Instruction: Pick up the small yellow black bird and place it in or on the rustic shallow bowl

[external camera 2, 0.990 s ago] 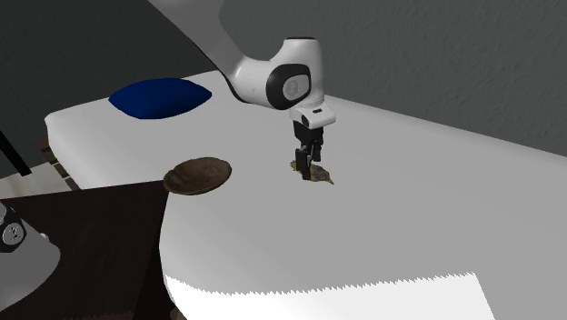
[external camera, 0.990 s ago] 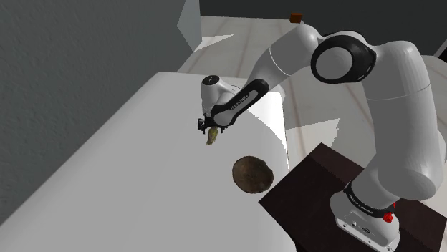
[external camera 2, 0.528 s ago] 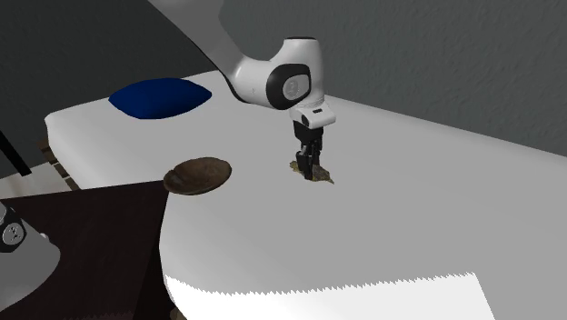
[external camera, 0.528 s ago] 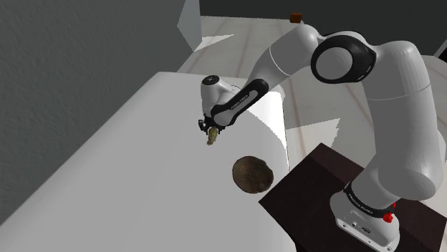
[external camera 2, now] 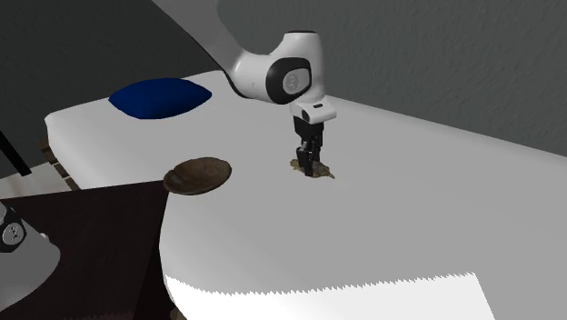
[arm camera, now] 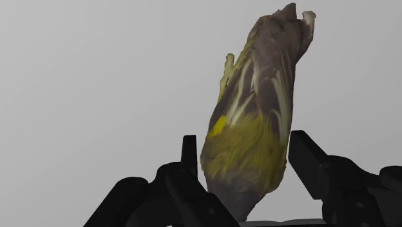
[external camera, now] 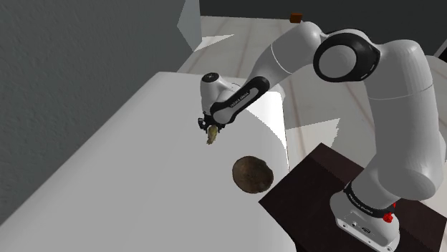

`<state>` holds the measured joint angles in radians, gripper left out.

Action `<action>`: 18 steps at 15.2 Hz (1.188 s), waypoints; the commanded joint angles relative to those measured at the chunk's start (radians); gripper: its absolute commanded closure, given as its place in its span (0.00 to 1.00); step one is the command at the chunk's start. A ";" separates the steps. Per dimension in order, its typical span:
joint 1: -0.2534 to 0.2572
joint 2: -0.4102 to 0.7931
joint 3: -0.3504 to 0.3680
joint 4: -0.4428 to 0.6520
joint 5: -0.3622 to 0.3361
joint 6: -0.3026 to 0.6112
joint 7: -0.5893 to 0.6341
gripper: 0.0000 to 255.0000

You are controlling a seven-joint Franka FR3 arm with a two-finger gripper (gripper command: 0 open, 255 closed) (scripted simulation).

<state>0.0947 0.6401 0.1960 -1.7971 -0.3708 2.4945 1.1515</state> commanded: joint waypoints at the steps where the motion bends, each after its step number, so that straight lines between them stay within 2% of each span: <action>1: -0.005 -0.020 0.005 -0.007 0.006 -0.013 -0.006 1.00; 18: -0.033 -0.168 0.049 0.006 0.071 -0.169 -0.063 1.00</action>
<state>0.0620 0.4821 0.2424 -1.7923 -0.3042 2.3364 1.0907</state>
